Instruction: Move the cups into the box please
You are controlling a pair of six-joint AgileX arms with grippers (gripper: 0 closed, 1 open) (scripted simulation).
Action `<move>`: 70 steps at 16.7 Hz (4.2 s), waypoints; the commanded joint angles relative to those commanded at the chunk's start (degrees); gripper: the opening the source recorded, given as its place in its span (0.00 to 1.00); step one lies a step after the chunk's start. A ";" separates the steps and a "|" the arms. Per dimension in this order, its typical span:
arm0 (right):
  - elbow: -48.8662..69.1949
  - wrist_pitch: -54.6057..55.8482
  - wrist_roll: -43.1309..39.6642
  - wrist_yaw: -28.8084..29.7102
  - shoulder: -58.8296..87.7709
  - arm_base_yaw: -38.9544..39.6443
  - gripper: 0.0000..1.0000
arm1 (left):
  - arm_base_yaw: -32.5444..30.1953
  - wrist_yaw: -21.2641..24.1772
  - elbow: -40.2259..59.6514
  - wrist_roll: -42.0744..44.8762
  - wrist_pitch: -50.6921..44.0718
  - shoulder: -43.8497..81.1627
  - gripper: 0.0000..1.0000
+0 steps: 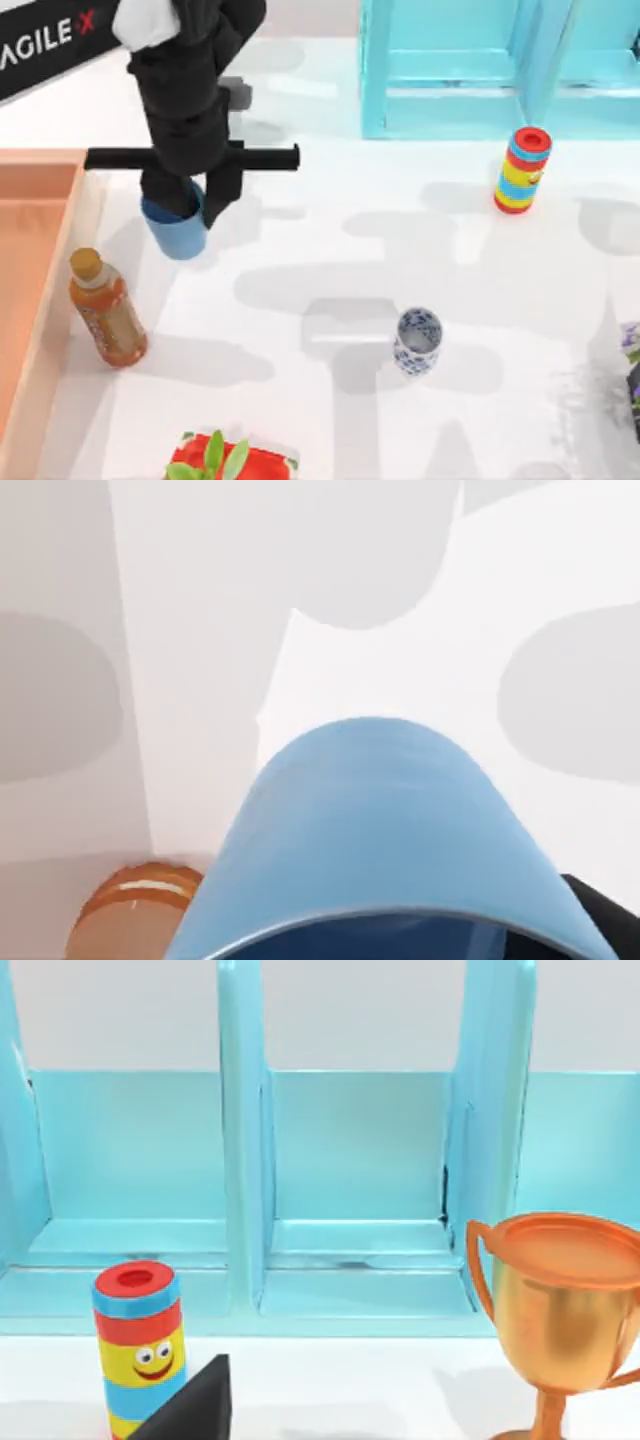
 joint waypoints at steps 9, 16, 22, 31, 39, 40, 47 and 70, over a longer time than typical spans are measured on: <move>0.00 0.00 0.00 0.00 0.00 0.00 1.00 | 5.27 0.00 -0.70 5.45 -3.37 -5.25 0.00; 0.00 0.00 0.00 0.00 0.00 0.00 1.00 | 26.94 -0.19 -14.92 25.33 -5.21 -21.49 0.00; 0.00 0.00 0.00 0.00 0.00 0.00 1.00 | 38.76 -1.35 -29.53 36.85 -6.97 -37.62 0.00; 0.00 0.00 0.00 0.00 0.00 0.00 1.00 | 39.06 -1.51 -32.97 38.52 -6.17 -40.67 0.00; 0.00 0.00 0.00 0.00 0.00 0.00 1.00 | 41.67 -1.40 -44.98 40.99 7.18 -39.43 0.00; 0.00 0.00 0.00 0.00 0.00 0.00 1.00 | 41.79 -1.40 -45.52 41.09 7.77 -39.41 0.00; 0.00 0.00 0.00 0.00 0.00 0.00 1.00 | 41.80 -1.40 -45.57 41.10 7.83 -39.42 0.23; 0.00 0.00 0.00 0.00 0.00 0.00 1.00 | 41.67 -1.36 -41.30 41.09 3.61 -39.12 1.00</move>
